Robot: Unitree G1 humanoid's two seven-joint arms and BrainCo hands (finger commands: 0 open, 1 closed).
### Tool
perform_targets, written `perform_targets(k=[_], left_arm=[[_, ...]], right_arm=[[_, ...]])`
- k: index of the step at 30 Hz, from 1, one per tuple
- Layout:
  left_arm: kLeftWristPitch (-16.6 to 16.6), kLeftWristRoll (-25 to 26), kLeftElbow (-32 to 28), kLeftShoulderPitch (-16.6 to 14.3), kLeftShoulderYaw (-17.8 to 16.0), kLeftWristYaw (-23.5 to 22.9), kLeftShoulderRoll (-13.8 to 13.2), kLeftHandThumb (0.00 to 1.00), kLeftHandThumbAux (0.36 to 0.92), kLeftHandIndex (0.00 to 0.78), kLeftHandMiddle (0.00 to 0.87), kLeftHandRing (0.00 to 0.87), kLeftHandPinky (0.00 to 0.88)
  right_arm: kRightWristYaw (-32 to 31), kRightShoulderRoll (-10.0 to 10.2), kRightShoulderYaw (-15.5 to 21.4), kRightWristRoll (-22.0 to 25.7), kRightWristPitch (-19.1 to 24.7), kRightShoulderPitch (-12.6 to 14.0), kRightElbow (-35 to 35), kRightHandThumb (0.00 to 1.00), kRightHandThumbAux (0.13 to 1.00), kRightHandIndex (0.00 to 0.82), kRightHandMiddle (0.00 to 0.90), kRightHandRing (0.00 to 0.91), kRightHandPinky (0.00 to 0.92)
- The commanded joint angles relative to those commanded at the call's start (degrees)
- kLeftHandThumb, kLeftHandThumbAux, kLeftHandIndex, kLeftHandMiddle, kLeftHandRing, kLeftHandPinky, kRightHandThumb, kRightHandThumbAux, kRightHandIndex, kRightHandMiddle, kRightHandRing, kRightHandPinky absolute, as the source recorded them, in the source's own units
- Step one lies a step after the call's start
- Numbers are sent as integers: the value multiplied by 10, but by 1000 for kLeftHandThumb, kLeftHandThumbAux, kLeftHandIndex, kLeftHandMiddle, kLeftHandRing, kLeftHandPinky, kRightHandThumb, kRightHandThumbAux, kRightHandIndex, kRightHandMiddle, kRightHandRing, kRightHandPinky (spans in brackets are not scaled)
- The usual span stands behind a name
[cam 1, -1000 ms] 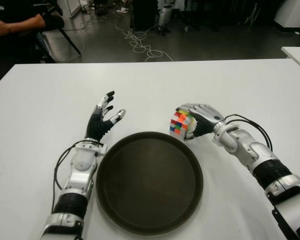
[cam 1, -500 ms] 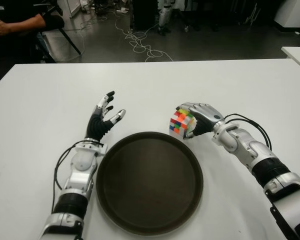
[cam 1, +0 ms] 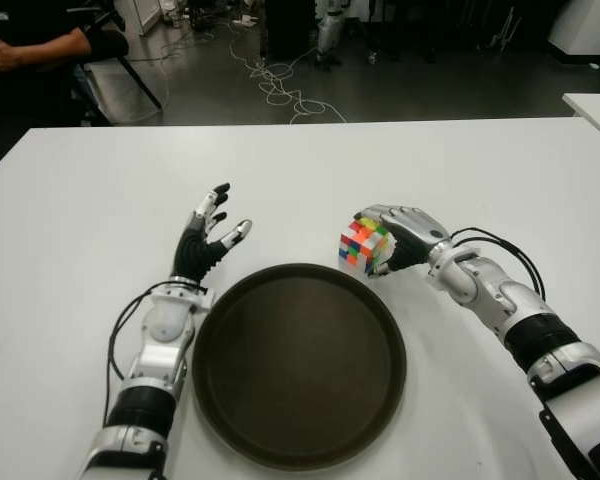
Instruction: Pick up the Rubik's Cube and put it in the plate
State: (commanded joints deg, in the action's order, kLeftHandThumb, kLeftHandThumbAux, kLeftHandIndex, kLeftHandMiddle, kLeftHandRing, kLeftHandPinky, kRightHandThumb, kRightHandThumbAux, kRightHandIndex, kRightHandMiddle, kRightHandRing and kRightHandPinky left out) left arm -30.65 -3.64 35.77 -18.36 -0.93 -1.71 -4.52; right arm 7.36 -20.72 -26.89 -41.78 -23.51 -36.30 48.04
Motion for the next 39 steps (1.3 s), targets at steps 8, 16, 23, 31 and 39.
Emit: perform_targets(k=[8, 16, 23, 31, 39], left_arm=[[-2, 1, 4, -1, -1, 1, 1, 0, 641, 58, 89, 36, 1], [1, 0, 4, -1, 0, 4, 1, 0, 627, 53, 90, 35, 0], [-2, -2, 3, -1, 2, 1, -1, 0, 602, 58, 95, 35, 0], [-3, 2, 4, -1, 1, 1, 1, 0, 609, 60, 100, 41, 3], [0, 4, 1, -1, 0, 2, 3, 0, 629, 54, 91, 35, 1]], right_arm=[[2, 2, 1, 3, -3, -1, 6, 0, 797, 216, 221, 244, 272], [0, 3, 1, 5, -2, 1, 5, 0, 792, 209, 214, 237, 255], [0, 4, 0, 6, -5, 2, 4, 0, 799, 214, 214, 235, 256], [-4, 5, -1, 7, -5, 1, 7, 0, 811, 210, 215, 234, 246], [-2, 7, -2, 8, -9, 1, 9, 0, 795, 206, 205, 228, 244]])
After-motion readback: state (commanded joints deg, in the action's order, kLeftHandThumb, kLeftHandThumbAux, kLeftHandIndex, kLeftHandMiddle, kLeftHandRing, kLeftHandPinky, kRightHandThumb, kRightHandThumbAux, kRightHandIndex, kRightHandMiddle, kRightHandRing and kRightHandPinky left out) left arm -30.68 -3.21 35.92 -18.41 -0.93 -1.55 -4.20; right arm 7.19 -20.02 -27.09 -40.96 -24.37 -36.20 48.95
